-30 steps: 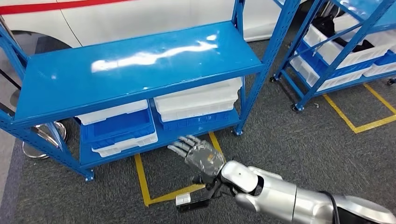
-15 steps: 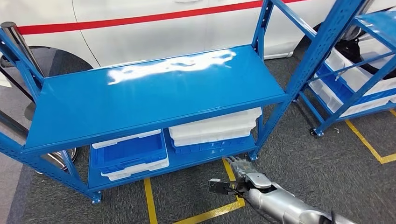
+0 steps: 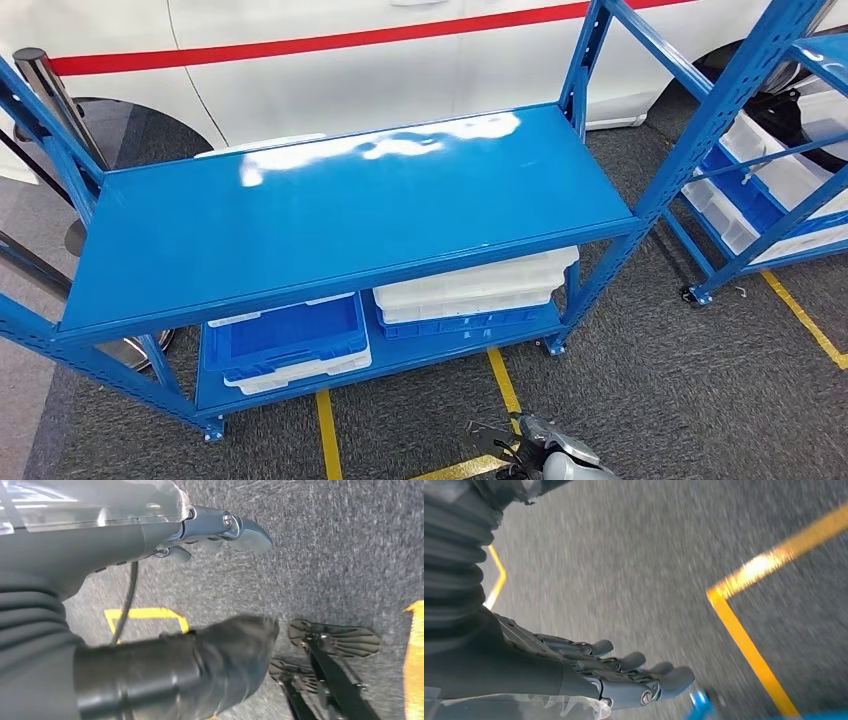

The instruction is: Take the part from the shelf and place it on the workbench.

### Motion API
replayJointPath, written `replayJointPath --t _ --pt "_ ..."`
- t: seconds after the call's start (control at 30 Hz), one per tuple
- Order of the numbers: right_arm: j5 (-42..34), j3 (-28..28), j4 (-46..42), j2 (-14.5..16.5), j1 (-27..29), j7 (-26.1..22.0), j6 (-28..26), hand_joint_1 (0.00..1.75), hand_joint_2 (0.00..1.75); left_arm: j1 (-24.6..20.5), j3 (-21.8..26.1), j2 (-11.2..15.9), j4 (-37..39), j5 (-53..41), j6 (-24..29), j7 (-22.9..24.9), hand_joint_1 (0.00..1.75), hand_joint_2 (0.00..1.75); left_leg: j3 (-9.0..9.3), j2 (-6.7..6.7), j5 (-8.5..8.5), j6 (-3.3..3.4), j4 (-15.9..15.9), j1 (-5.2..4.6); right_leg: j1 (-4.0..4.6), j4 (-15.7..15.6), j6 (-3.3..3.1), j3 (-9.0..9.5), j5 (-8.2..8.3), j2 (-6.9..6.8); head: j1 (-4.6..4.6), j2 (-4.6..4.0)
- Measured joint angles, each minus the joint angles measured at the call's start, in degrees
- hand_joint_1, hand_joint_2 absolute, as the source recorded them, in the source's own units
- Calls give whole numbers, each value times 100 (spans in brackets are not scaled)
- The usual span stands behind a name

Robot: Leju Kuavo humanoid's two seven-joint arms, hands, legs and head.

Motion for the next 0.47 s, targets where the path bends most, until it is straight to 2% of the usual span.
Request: replayJointPath --t 0.07,0.17,0.47 --pt "-142 -188 31 61 124 -6 25 0 0 1 -235 -40 -73 213 120 37 0 0 20 8 -4 -5 -16 9 7 -7 -1 5 7 16 0 0" --pt "-358 -448 71 125 292 -10 90 0 0 3 -553 -108 -185 544 303 85 0 0 42 10 34 -56 -42 14 11 -4 -21 10 8 20 1 0" --pt "-1027 -1266 135 339 823 -18 266 0 0 20 -1603 -353 -493 1545 851 250 0 0 43 8 21 -94 -49 12 10 -1 -55 13 -17 17 0 0"
